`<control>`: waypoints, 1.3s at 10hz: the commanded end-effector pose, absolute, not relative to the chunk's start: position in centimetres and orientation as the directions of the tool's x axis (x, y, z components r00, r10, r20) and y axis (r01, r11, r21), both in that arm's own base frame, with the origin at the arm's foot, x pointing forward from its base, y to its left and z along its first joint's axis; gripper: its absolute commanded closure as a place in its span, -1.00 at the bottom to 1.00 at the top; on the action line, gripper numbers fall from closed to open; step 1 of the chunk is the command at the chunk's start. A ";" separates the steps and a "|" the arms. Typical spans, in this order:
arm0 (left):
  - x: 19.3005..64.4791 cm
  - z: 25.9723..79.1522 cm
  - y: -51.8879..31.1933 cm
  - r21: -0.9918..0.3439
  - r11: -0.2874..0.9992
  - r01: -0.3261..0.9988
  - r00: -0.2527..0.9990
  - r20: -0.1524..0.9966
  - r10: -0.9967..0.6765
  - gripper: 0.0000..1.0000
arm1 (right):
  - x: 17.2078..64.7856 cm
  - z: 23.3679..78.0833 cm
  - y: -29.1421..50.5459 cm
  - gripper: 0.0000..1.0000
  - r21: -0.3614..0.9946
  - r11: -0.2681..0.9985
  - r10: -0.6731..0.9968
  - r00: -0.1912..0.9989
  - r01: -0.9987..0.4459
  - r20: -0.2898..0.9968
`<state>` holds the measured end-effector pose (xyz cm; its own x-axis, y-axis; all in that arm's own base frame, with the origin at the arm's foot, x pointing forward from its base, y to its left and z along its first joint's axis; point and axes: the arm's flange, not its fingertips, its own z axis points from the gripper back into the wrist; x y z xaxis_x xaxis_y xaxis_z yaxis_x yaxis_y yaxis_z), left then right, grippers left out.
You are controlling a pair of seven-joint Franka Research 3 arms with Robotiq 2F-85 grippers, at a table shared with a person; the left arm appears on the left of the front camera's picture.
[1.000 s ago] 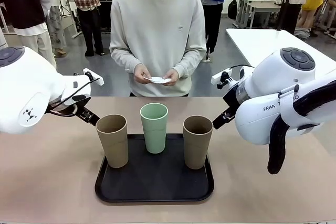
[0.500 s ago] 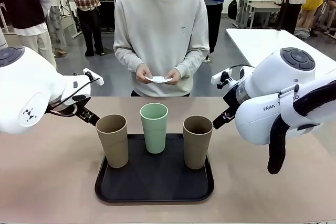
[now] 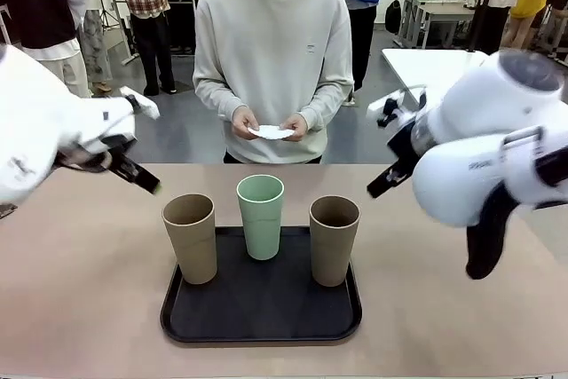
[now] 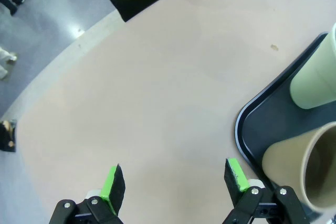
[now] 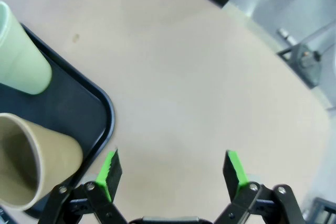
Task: Place coasters on the table and set cups on them.
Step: Pick up one Reusable plastic cup and place it on a coaster set by the human.
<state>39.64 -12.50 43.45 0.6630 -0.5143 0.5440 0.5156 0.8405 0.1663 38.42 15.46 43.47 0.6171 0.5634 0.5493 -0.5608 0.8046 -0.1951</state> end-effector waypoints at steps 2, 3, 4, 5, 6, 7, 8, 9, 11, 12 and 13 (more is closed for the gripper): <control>31.9 49.7 -8.9 0.036 0.787 0.616 0.716 0.391 -0.579 -1.00 | 27.2 47.7 12.6 -1.00 -0.156 0.824 0.556 0.726 -0.544 0.406; 29.7 50.0 -8.5 0.007 0.774 0.633 0.731 0.324 -0.601 -1.00 | 24.5 47.0 12.3 -1.00 -0.132 0.827 0.556 0.761 -0.546 0.334; 27.9 49.4 -8.3 -0.006 0.775 0.632 0.744 0.286 -0.604 -1.00 | 22.3 45.8 11.6 -1.00 -0.130 0.845 0.532 0.793 -0.518 0.298; 27.3 49.0 -7.9 -0.009 0.804 0.595 0.770 0.292 -0.567 -1.00 | 21.8 44.9 10.6 -1.00 -0.101 0.856 0.512 0.802 -0.508 0.307; 27.8 48.5 -7.6 0.057 0.857 0.511 0.805 0.318 -0.501 -1.00 | 23.1 43.8 9.4 -1.00 -0.186 0.866 0.499 0.818 -0.464 0.288; 29.2 50.8 -8.6 -0.006 0.784 0.621 0.750 0.296 -0.591 -1.00 | 27.4 51.2 13.1 -1.00 -0.145 0.838 0.543 0.785 -0.525 0.296; 29.2 50.8 -8.6 -0.006 0.784 0.621 0.750 0.296 -0.591 -1.00 | 27.4 51.2 13.1 -1.00 -0.145 0.838 0.543 0.785 -0.525 0.296; 28.8 51.2 -8.1 0.002 0.810 0.586 0.775 0.291 -0.561 -1.00 | 26.7 51.4 12.4 -1.00 -0.148 0.850 0.526 0.805 -0.505 0.273; 30.4 51.5 -3.8 -0.371 0.732 0.572 0.772 0.545 -0.327 -1.00 | 28.7 50.3 4.8 -1.00 0.406 0.793 0.227 0.840 -0.453 0.494; 31.1 51.4 -2.3 -0.473 0.683 0.557 0.779 0.583 -0.231 -1.00 | 30.0 49.3 1.4 -1.00 0.590 0.697 0.073 0.859 -0.407 0.507; 32.1 49.9 0.4 -0.636 0.609 0.475 0.829 0.555 -0.066 -1.00 | 30.6 47.8 -2.0 -1.00 0.723 0.590 -0.035 0.884 -0.358 0.466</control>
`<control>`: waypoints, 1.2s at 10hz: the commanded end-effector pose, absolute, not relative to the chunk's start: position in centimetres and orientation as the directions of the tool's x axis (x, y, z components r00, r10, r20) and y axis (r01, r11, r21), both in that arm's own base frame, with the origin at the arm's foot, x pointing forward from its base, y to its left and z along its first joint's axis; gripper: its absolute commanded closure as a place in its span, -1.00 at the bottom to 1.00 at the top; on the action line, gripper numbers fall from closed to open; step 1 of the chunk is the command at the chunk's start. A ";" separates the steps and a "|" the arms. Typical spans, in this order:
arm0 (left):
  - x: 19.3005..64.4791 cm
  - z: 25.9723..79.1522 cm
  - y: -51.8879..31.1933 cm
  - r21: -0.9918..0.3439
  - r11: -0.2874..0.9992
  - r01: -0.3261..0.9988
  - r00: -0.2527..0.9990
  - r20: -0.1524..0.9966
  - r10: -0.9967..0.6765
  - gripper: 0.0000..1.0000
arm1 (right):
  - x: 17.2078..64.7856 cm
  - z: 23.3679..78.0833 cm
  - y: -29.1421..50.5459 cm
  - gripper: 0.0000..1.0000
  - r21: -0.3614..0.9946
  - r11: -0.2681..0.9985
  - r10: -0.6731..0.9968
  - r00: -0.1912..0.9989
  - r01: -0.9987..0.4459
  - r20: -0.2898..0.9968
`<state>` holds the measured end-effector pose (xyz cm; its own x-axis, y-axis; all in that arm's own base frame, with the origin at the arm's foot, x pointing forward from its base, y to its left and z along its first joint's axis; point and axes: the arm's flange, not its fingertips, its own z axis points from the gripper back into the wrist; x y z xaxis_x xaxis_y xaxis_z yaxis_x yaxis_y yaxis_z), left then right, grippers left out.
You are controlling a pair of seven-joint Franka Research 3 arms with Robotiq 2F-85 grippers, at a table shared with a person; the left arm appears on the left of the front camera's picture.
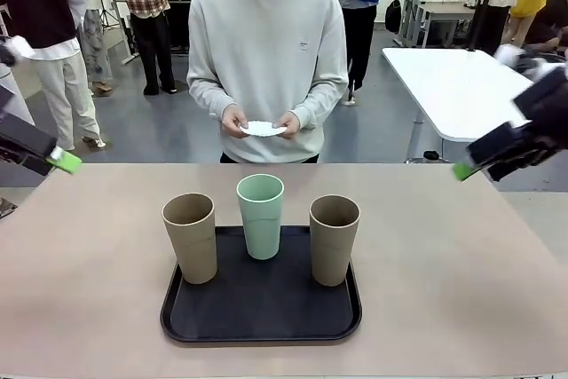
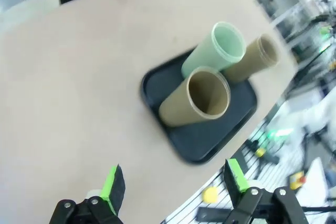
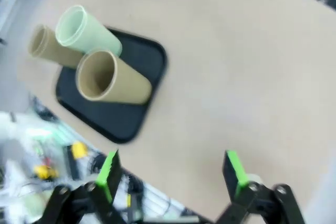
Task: Place coasters on the table and set cups on them.
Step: Pick up one Reusable plastic cup and place it on a coaster set by the human.
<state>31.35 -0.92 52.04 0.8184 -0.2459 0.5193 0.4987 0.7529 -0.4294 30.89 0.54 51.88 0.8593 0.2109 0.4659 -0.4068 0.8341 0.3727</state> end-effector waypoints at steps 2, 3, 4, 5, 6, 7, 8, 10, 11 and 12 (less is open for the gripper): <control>33.3 46.1 4.9 -0.776 0.557 0.295 0.922 0.383 0.046 -1.00 | 30.5 44.4 -7.9 -1.00 0.840 0.475 -0.157 0.913 -0.263 0.375; 33.1 45.1 7.1 -0.790 0.573 0.218 0.941 0.326 0.092 -1.00 | 29.5 43.8 -9.4 -1.00 0.854 0.456 -0.171 0.918 -0.249 0.359; 32.7 44.5 9.9 -0.797 0.586 0.147 0.950 0.278 0.140 -1.00 | 28.3 43.5 -10.8 -1.00 0.864 0.445 -0.183 0.921 -0.234 0.343; 32.4 44.0 11.7 -0.803 0.587 0.101 0.954 0.246 0.173 -1.00 | 27.2 43.5 -11.8 -1.00 0.864 0.447 -0.181 0.923 -0.230 0.339; 31.7 43.6 13.8 -0.801 0.594 0.069 0.955 0.226 0.194 -1.00 | 26.2 43.8 -12.4 -1.00 0.860 0.453 -0.179 0.921 -0.235 0.346; 31.2 43.8 14.3 -0.804 0.593 0.055 0.962 0.202 0.184 -1.00 | 25.4 44.1 -12.7 -1.00 0.853 0.462 -0.172 0.920 -0.241 0.353; 30.5 44.5 14.7 -0.812 0.580 0.066 0.967 0.195 0.164 -1.00 | 24.6 44.3 -13.0 -1.00 0.847 0.480 -0.179 0.920 -0.228 0.349; 29.9 45.2 14.3 -0.824 0.561 0.083 0.965 0.206 0.161 -1.00 | 24.4 44.4 -13.1 -1.00 0.843 0.493 -0.173 0.926 -0.214 0.336; 29.5 45.4 13.7 -0.827 0.556 0.085 0.967 0.203 0.153 -1.00 | 24.3 44.5 -13.0 -1.00 0.841 0.499 -0.161 0.932 -0.207 0.325; 29.3 45.6 13.7 -0.826 0.557 0.093 0.967 0.208 0.147 -1.00 | 24.2 44.5 -12.9 -1.00 0.841 0.501 -0.152 0.936 -0.203 0.316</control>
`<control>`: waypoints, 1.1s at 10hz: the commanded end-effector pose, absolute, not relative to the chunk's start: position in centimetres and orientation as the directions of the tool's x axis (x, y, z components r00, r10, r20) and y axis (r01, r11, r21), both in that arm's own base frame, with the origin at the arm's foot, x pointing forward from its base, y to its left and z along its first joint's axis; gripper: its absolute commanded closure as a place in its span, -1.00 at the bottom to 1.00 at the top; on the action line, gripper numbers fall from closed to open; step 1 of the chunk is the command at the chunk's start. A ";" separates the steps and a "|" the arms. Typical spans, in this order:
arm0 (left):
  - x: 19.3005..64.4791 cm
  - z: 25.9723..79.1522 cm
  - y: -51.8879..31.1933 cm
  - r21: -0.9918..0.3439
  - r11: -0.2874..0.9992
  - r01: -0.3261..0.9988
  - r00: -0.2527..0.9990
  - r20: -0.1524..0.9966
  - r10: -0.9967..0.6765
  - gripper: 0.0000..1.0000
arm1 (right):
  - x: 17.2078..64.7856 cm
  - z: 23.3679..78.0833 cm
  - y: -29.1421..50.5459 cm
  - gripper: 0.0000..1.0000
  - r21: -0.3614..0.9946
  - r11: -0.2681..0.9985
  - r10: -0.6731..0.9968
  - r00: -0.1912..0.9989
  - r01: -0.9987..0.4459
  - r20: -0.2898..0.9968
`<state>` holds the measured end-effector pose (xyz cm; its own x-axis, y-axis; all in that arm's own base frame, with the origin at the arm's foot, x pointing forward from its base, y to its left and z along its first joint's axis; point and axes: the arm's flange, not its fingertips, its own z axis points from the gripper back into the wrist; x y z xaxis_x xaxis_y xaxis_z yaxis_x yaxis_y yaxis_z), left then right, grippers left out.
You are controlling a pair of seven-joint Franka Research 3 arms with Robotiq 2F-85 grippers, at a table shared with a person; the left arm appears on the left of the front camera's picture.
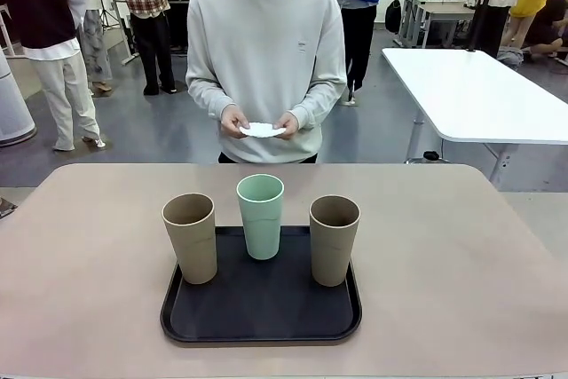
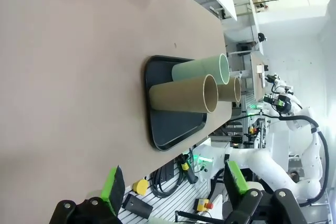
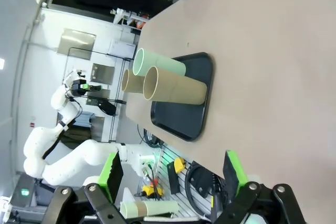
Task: Place coasters on the table and set cups on them.
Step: Pick up one Reusable plastic cup and place it on a coaster set by the human.
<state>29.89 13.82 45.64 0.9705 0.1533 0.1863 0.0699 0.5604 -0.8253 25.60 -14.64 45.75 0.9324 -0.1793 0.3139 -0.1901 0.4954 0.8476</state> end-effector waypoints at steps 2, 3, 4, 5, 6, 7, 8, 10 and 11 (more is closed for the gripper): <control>29.1 45.8 14.0 -0.819 0.566 0.093 0.969 0.205 0.138 -1.00 | 24.2 44.5 -12.8 -1.00 0.837 0.510 -0.151 0.937 -0.199 0.315; 29.0 45.8 14.0 -0.798 0.598 0.068 0.971 0.190 0.143 -1.00 | 24.1 44.4 -12.8 -1.00 0.828 0.524 -0.131 0.942 -0.200 0.310; 29.0 46.1 14.0 -0.782 0.621 0.061 0.973 0.184 0.137 -1.00 | 25.6 45.9 -14.3 -1.00 0.843 0.503 -0.166 0.937 -0.189 0.308; 29.5 45.9 13.9 -0.820 0.569 0.066 0.971 0.183 0.152 -1.00 | 25.6 45.9 -14.3 -1.00 0.843 0.503 -0.166 0.937 -0.189 0.308; 29.5 45.9 13.9 -0.820 0.569 0.066 0.971 0.183 0.152 -1.00 | 25.6 45.9 -14.3 -1.00 0.843 0.503 -0.166 0.937 -0.189 0.308; 29.5 45.9 13.9 -0.820 0.569 0.066 0.971 0.183 0.152 -1.00 | 25.6 45.9 -14.3 -1.00 0.843 0.503 -0.166 0.937 -0.189 0.308; 29.5 45.9 13.9 -0.820 0.569 0.066 0.971 0.183 0.152 -1.00 | 25.6 45.9 -14.3 -1.00 0.843 0.503 -0.166 0.937 -0.189 0.308; 29.5 45.9 13.9 -0.820 0.569 0.066 0.971 0.183 0.152 -1.00 | 25.6 45.9 -14.3 -1.00 0.843 0.503 -0.166 0.937 -0.189 0.308; 29.5 45.9 13.9 -0.820 0.569 0.066 0.971 0.183 0.152 -1.00 | 25.6 45.9 -14.3 -1.00 0.843 0.503 -0.166 0.937 -0.189 0.308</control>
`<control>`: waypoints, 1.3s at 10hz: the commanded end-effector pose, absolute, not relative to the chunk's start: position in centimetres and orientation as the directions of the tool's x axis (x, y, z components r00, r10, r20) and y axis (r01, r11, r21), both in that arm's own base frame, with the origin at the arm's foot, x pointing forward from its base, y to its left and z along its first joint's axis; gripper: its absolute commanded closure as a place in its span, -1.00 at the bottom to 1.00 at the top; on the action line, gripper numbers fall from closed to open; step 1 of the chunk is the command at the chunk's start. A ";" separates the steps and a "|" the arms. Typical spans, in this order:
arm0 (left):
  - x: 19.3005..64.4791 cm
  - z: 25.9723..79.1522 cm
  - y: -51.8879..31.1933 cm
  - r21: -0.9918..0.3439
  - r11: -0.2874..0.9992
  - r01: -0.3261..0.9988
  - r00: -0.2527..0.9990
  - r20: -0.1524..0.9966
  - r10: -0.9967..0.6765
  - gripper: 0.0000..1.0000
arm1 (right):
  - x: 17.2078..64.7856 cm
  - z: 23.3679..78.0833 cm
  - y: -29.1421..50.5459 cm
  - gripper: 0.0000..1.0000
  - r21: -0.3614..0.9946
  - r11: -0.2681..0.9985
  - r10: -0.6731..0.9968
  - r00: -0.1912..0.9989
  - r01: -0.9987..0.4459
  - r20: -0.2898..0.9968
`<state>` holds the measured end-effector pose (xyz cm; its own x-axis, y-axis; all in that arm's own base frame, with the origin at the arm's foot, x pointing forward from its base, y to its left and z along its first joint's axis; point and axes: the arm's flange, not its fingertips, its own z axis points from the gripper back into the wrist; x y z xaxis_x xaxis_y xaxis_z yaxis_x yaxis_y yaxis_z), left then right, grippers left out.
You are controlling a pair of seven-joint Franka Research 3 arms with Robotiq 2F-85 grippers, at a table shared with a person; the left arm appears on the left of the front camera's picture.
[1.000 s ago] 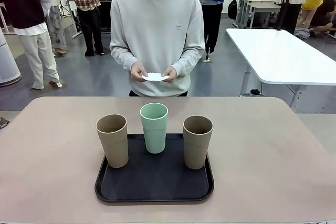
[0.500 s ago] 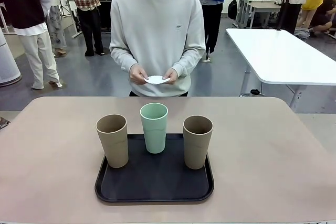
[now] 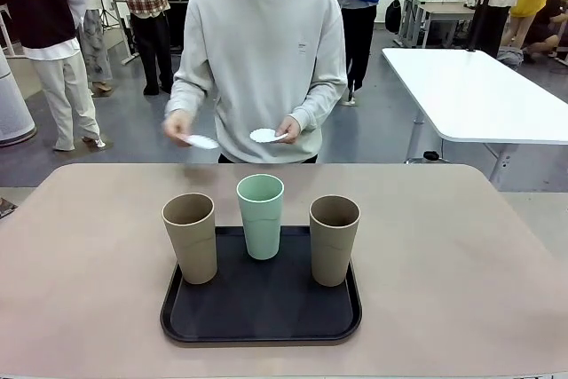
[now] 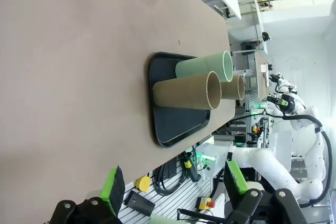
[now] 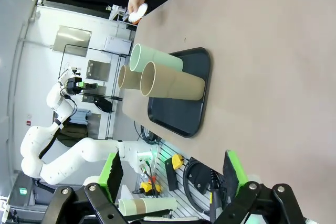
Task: Place coasters on the table and set cups on them.
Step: Pick up one Reusable plastic cup and place it on a coaster set by the human.
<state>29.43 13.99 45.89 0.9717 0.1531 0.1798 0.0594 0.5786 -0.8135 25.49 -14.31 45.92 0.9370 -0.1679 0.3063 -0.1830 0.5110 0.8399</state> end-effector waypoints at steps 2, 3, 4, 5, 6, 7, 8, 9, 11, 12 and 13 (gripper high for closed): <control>29.5 45.9 13.9 -0.820 0.569 0.066 0.971 0.183 0.152 -1.00 | 25.6 45.9 -14.3 -1.00 0.843 0.503 -0.166 0.937 -0.189 0.308; 29.5 45.9 13.9 -0.820 0.569 0.066 0.971 0.183 0.152 -1.00 | 25.6 45.9 -14.3 -1.00 0.843 0.503 -0.166 0.937 -0.189 0.308; 29.5 45.9 13.9 -0.820 0.569 0.066 0.971 0.183 0.152 -1.00 | 25.6 45.9 -14.3 -1.00 0.843 0.503 -0.166 0.937 -0.189 0.308; 29.5 45.9 13.9 -0.820 0.569 0.066 0.971 0.183 0.152 -1.00 | 25.6 45.9 -14.3 -1.00 0.843 0.503 -0.166 0.937 -0.189 0.308; 29.5 45.9 13.9 -0.820 0.569 0.066 0.971 0.183 0.152 -1.00 | 25.6 45.9 -14.3 -1.00 0.843 0.503 -0.166 0.937 -0.189 0.308; 29.5 45.9 13.9 -0.820 0.569 0.066 0.971 0.183 0.152 -1.00 | 25.6 45.9 -14.3 -1.00 0.843 0.503 -0.166 0.937 -0.189 0.308; 29.5 45.9 13.9 -0.820 0.569 0.066 0.971 0.183 0.152 -1.00 | 25.6 45.9 -14.3 -1.00 0.843 0.503 -0.166 0.937 -0.189 0.308; 29.5 45.9 13.9 -0.820 0.569 0.066 0.971 0.183 0.152 -1.00 | 25.6 45.9 -14.3 -1.00 0.843 0.503 -0.166 0.937 -0.189 0.308; 29.5 45.9 13.9 -0.820 0.569 0.066 0.971 0.183 0.152 -1.00 | 25.6 45.9 -14.3 -1.00 0.843 0.503 -0.166 0.937 -0.189 0.308; 29.5 45.9 13.9 -0.820 0.569 0.066 0.971 0.183 0.152 -1.00 | 25.6 45.9 -14.3 -1.00 0.843 0.503 -0.166 0.937 -0.189 0.308; 29.5 45.9 13.9 -0.820 0.569 0.066 0.971 0.183 0.152 -1.00 | 25.6 45.9 -14.3 -1.00 0.843 0.503 -0.166 0.937 -0.189 0.308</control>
<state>29.43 13.99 45.88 0.9718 0.1530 0.1797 0.0593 0.5785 -0.8135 25.50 -14.30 45.92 0.9371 -0.1675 0.3063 -0.1831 0.5112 0.8397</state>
